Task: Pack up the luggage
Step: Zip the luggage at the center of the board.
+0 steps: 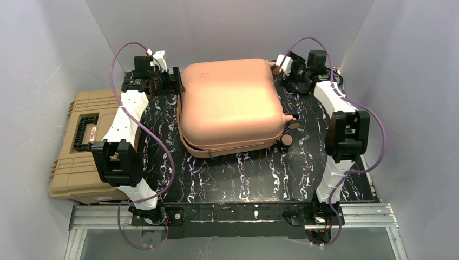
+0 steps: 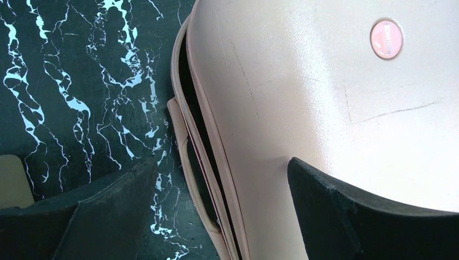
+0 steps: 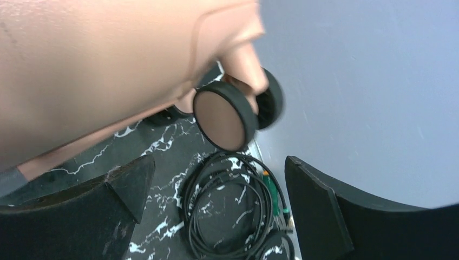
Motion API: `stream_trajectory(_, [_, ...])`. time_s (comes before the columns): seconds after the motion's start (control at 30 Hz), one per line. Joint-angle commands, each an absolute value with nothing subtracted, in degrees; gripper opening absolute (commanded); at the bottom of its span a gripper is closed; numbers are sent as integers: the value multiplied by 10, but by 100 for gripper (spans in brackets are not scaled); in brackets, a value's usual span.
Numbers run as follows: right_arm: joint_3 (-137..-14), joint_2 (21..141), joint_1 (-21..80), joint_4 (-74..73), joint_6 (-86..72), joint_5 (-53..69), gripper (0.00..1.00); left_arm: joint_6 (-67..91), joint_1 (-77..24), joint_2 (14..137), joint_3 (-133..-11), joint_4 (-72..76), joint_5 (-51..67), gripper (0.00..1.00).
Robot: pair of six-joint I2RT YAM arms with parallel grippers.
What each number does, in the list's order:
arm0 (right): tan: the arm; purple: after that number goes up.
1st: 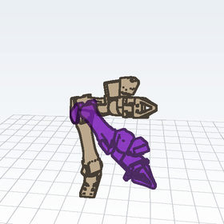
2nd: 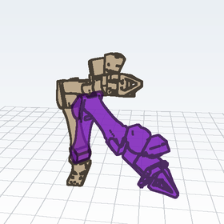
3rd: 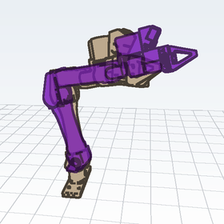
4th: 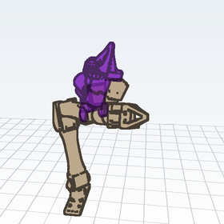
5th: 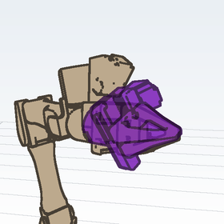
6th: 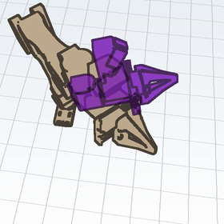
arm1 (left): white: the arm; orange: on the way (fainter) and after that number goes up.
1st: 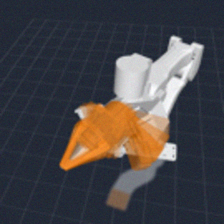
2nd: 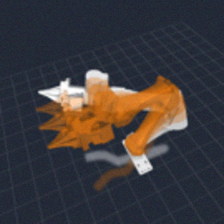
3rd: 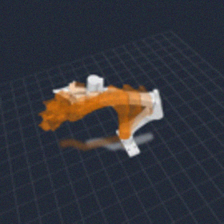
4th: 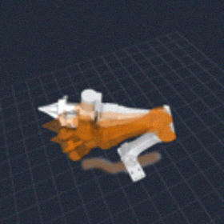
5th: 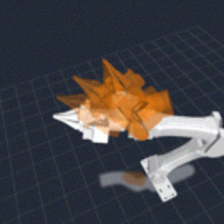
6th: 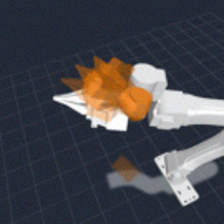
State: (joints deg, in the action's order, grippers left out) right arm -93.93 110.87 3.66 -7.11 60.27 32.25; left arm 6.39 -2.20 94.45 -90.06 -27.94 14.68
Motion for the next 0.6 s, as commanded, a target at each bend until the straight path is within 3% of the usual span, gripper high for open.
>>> stream_trajectory(0.0, [-949, 1138, 49, -22, 675, 321, 98, 51, -11, 945, -909, -301, 168, 88])
stream_trajectory(0.27, [-933, 1190, 89, 175, 655, 249, 98, 41, 30, 923, -877, -307, 195, 89])
stream_trajectory(0.57, [-924, 1227, 92, 305, 558, 302, 98, 18, 66, 886, -839, -323, 219, 89])
